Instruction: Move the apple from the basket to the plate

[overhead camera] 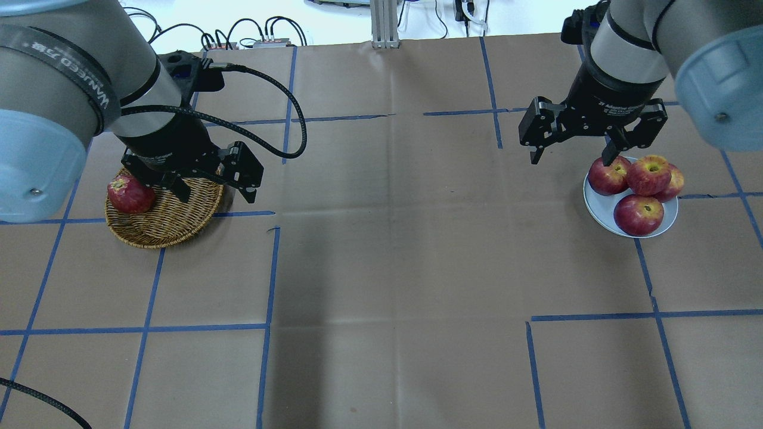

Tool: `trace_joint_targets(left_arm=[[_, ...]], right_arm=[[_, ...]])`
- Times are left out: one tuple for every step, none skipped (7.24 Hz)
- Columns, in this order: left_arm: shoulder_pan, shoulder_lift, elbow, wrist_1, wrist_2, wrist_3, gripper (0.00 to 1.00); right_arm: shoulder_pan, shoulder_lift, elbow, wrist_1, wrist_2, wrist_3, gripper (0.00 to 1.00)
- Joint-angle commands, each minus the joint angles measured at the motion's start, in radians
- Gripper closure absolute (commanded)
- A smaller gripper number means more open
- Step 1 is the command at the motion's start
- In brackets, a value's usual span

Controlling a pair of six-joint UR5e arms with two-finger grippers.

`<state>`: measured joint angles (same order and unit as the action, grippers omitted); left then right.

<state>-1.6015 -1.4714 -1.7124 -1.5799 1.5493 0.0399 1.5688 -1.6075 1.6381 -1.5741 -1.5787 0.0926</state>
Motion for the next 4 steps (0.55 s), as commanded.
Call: trace_joint_targets(left_arm=[[0.000, -0.003, -0.001, 0.000, 0.000, 0.000, 0.01], [0.000, 0.000, -0.004, 0.001, 0.000, 0.000, 0.01], [0.000, -0.001, -0.001, 0.001, 0.000, 0.000, 0.01], [0.000, 0.006, -0.010, 0.001, 0.000, 0.000, 0.01]], right_arm=[[-0.001, 0.017, -0.009, -0.007, -0.003, -0.001, 0.00], [-0.001, 0.015, -0.009, -0.009, -0.003, -0.001, 0.00], [-0.001, 0.012, -0.009, -0.009, -0.001, -0.001, 0.00], [-0.001, 0.011, -0.009, -0.009, -0.001, -0.001, 0.00]])
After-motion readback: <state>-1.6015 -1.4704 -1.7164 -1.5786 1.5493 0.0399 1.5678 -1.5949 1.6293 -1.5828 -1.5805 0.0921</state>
